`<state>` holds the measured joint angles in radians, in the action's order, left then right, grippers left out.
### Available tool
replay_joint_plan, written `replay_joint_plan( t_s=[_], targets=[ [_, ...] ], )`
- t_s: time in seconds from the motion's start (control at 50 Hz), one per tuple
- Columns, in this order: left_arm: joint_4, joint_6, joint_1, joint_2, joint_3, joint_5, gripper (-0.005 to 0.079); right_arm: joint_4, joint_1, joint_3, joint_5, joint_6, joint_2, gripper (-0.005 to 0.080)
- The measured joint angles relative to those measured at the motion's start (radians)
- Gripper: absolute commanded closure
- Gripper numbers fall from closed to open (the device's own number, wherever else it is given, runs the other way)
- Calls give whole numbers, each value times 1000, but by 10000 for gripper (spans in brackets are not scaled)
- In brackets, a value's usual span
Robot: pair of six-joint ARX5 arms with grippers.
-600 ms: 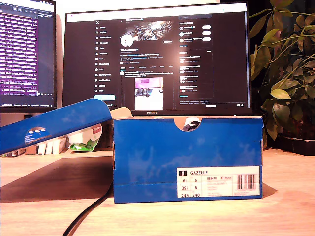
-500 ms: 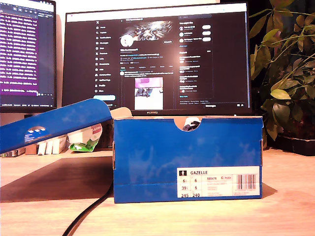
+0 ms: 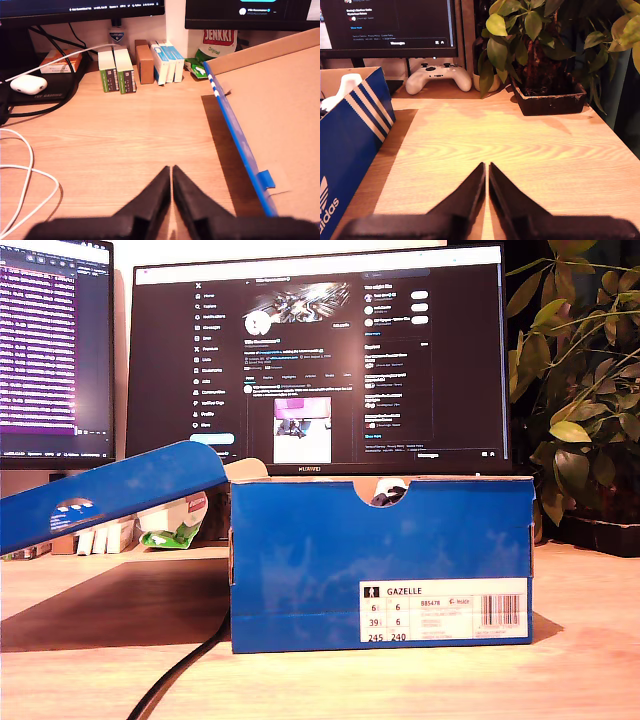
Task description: Close the blue shoebox by pushing the lid with your left arm and holding the box in place with your right arm
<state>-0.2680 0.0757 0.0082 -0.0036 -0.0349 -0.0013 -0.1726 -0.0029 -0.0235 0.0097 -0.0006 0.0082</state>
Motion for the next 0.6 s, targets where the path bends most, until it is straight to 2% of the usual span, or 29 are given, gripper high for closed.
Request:
replay_joint_plan(
  t_s=[0.16, 0.18, 0.22, 0.24, 0.3, 0.32, 0.36, 0.38, 0.44, 0.46, 0.6],
  targets=[
    [0, 6, 0, 0, 0, 9, 750, 0, 0, 0, -3, 3, 0, 762],
    [1, 50, 0, 0, 0, 12, 750, 0, 0, 0, -4, 14, 0, 763],
    [2, 51, 0, 0, 0, 24, 750, 0, 0, 0, -7, 23, 0, 763],
    [2, 104, 0, 0, 0, 28, 750, 0, 0, 0, -8, 58, 0, 762],
    [3, 108, 0, 0, 0, 41, 750, 1, 0, 0, -13, 61, 0, 763],
    [4, 168, 0, 0, 0, 45, 750, 2, 0, 0, -18, 134, 0, 763],
    [5, 180, 0, 0, 0, 55, 750, 8, 0, 0, -32, 134, 0, 763],
    [5, 223, 0, 0, 0, 61, 750, 14, 0, 0, -40, 221, 0, 763],
    [6, 223, 0, 0, 0, 85, 750, 40, 0, 0, -75, 289, 0, 763],
    [7, 271, 0, 0, 0, 95, 752, 48, 0, 0, -92, 296, 0, 763],
    [56, 338, 0, 0, 0, 176, 759, 61, 0, 0, -170, 351, 0, 763]
  ],
)
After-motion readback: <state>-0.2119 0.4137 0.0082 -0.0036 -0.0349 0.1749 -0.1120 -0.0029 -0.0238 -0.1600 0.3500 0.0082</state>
